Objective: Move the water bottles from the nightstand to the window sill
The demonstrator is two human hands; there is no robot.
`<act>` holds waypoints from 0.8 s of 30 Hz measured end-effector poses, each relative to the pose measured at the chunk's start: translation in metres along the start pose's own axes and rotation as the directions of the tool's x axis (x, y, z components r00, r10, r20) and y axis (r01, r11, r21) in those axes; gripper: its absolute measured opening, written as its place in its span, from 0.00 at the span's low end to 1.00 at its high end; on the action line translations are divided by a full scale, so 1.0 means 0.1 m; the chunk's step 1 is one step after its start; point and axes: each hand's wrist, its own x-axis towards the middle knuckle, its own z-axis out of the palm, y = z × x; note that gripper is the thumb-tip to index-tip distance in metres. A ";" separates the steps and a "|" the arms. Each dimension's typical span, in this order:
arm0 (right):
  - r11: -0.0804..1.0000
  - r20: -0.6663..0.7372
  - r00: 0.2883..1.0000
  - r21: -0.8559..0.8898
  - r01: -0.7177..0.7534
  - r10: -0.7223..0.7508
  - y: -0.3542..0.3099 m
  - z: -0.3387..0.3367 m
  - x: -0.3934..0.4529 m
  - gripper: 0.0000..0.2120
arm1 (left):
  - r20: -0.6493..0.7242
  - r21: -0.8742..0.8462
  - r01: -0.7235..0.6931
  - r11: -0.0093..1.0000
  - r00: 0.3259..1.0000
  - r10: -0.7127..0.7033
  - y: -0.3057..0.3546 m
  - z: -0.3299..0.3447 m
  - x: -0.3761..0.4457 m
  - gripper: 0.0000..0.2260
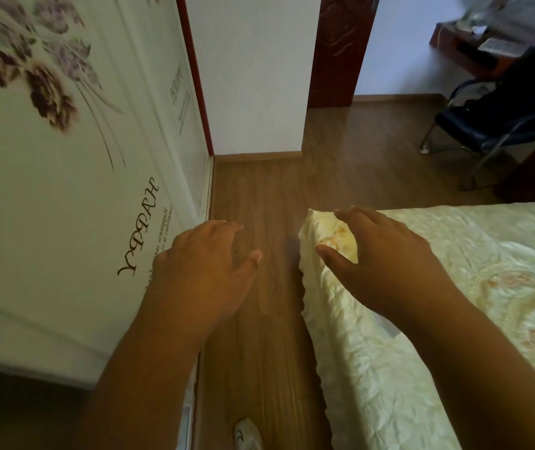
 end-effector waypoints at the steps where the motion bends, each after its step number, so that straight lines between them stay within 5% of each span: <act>1: 1.000 -0.001 1.000 0.002 0.001 -0.001 -0.07 0.02 0.08 0.34 | 0.001 0.002 -0.001 1.000 1.000 0.001 -0.06 -0.02 0.09 0.27; 24: 0.988 0.083 0.991 0.115 0.099 -0.109 -0.44 0.40 2.29 0.34 | 0.023 0.082 0.104 0.991 0.994 -0.106 -0.51 -0.07 2.05 0.27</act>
